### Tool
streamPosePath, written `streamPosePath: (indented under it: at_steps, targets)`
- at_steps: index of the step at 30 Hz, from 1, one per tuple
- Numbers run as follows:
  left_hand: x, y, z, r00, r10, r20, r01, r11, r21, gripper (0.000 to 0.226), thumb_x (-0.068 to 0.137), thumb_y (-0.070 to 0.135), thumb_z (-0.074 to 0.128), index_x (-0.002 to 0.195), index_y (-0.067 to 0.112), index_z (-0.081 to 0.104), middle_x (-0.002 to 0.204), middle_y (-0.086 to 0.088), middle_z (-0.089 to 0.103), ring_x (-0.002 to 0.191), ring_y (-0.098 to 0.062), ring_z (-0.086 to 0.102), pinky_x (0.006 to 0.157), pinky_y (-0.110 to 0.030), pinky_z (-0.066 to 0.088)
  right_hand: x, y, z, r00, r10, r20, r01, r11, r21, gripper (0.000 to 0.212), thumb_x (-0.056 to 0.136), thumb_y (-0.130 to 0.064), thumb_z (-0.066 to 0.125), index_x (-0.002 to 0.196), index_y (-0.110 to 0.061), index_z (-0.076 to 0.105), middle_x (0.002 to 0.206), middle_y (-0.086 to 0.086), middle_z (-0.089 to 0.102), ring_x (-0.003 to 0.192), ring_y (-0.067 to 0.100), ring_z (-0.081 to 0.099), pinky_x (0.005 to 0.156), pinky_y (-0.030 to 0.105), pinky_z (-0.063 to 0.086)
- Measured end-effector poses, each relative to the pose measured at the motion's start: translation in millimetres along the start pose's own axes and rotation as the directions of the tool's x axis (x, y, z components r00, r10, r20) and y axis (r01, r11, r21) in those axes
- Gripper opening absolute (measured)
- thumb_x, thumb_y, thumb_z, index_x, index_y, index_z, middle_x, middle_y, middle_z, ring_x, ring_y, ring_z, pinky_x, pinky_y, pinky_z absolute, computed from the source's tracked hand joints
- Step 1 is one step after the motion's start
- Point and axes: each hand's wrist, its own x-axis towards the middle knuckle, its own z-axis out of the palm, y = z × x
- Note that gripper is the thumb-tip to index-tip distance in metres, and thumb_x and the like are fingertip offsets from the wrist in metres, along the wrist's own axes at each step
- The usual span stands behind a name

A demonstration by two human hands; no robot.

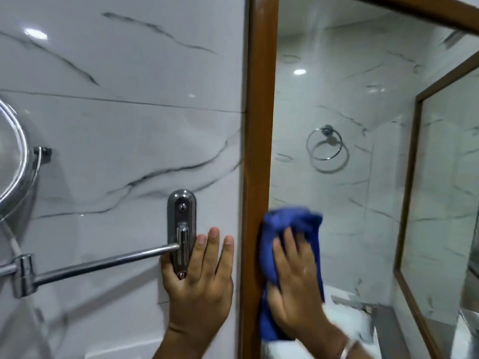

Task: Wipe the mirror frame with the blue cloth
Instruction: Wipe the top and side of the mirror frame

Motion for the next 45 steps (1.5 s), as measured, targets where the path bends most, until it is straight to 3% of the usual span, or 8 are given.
streamPosePath:
  at_steps: [5, 9, 25, 31, 34, 38, 40, 45]
  targets:
    - [-7.7, -1.6, -5.4, 0.996, 0.024, 0.085, -0.026, 1.0, 0.015, 0.058, 0.095, 0.033, 0.042, 0.152, 0.019, 0.041, 0.157, -0.013, 0.035, 0.143, -0.029, 0.033, 0.114, -0.067, 0.012, -154.9, -21.1, 48.1, 0.968, 0.06, 0.246, 0.008, 0.964, -0.267, 0.043, 0.091, -0.023, 0.033, 0.129, -0.003, 0.041, 0.154, 0.021, 0.017, 0.147, 0.035, 0.007, 0.118, 0.043, 0.007]
    - [-8.0, -0.3, -3.5, 0.994, 0.009, 0.106, -0.012, 1.0, 0.024, 0.059, 0.097, 0.035, 0.041, 0.154, 0.02, 0.037, 0.159, -0.012, 0.031, 0.146, -0.029, 0.027, 0.114, -0.066, 0.008, -156.8, -18.8, 36.8, 0.938, 0.071, 0.34, -0.007, 0.983, -0.184, 0.093, 0.064, -0.038, 0.047, 0.149, -0.013, 0.015, 0.16, 0.006, -0.001, 0.143, 0.039, 0.014, 0.116, 0.042, 0.005]
    - [-15.1, 2.4, -0.6, 0.992, -0.005, 0.123, 0.004, 1.0, 0.008, 0.064, 0.097, 0.035, 0.043, 0.158, 0.02, 0.027, 0.161, -0.012, 0.019, 0.146, -0.03, 0.024, 0.115, -0.065, 0.003, 128.7, -6.3, -38.3, 0.967, 0.093, -0.237, -0.077, 0.994, 0.077, 0.073, 0.074, -0.015, 0.047, 0.144, 0.001, 0.031, 0.152, 0.028, 0.025, 0.143, 0.043, 0.015, 0.119, 0.053, 0.009]
    - [-13.9, 4.7, -2.2, 0.99, -0.006, 0.138, 0.005, 1.0, 0.004, 0.064, 0.097, 0.033, 0.043, 0.157, 0.019, 0.027, 0.16, -0.012, 0.015, 0.146, -0.031, 0.024, 0.111, -0.067, 0.01, -105.5, -24.9, 35.1, 0.967, 0.183, 0.18, -0.184, 0.983, -0.011, 0.08, 0.065, -0.025, 0.045, 0.141, -0.006, 0.026, 0.146, 0.025, 0.027, 0.136, 0.042, 0.017, 0.12, 0.04, -0.006]
    - [-12.6, 4.2, -4.3, 0.988, -0.003, 0.154, 0.0, 1.0, 0.021, 0.063, 0.1, 0.035, 0.038, 0.159, 0.019, 0.021, 0.159, -0.012, 0.017, 0.145, -0.032, 0.023, 0.111, -0.067, 0.009, -229.8, -45.1, 50.7, 0.682, 0.237, 0.692, -0.243, 0.966, -0.091, 0.066, 0.073, -0.035, 0.045, 0.129, -0.001, 0.041, 0.124, 0.027, 0.06, 0.119, 0.047, 0.039, 0.119, 0.045, -0.008]
    - [-11.7, 3.5, -4.6, 0.984, -0.009, 0.18, 0.0, 0.999, 0.047, 0.061, 0.101, 0.037, 0.031, 0.159, 0.018, 0.022, 0.16, -0.012, 0.017, 0.146, -0.033, 0.021, 0.112, -0.067, 0.008, -286.8, -56.4, 54.9, 0.418, 0.246, 0.874, -0.149, 0.968, -0.202, 0.061, 0.095, -0.05, 0.029, 0.132, -0.002, 0.037, 0.125, 0.023, 0.061, 0.119, 0.046, 0.043, 0.119, 0.043, -0.003]
    - [-12.2, 2.7, -3.8, 0.981, -0.005, 0.195, -0.004, 0.999, 0.047, 0.062, 0.102, 0.038, 0.029, 0.159, 0.018, 0.022, 0.161, -0.013, 0.015, 0.147, -0.033, 0.019, 0.113, -0.067, 0.006, -282.5, -53.9, 56.2, 0.466, 0.244, 0.85, -0.162, 0.968, -0.19, 0.068, 0.096, -0.055, 0.016, 0.134, -0.002, 0.035, 0.131, 0.025, 0.056, 0.121, 0.045, 0.038, 0.119, 0.042, -0.001]
    - [-13.7, 2.4, -1.4, 0.984, 0.0, 0.178, -0.008, 0.999, 0.039, 0.064, 0.101, 0.037, 0.034, 0.16, 0.017, 0.019, 0.165, -0.014, 0.015, 0.148, -0.034, 0.02, 0.112, -0.068, 0.008, -165.3, -35.1, 43.8, 0.902, 0.17, 0.396, -0.151, 0.985, -0.08, 0.068, 0.086, -0.052, 0.036, 0.134, -0.003, 0.033, 0.139, 0.021, 0.029, 0.123, 0.051, 0.036, 0.11, 0.055, 0.018]
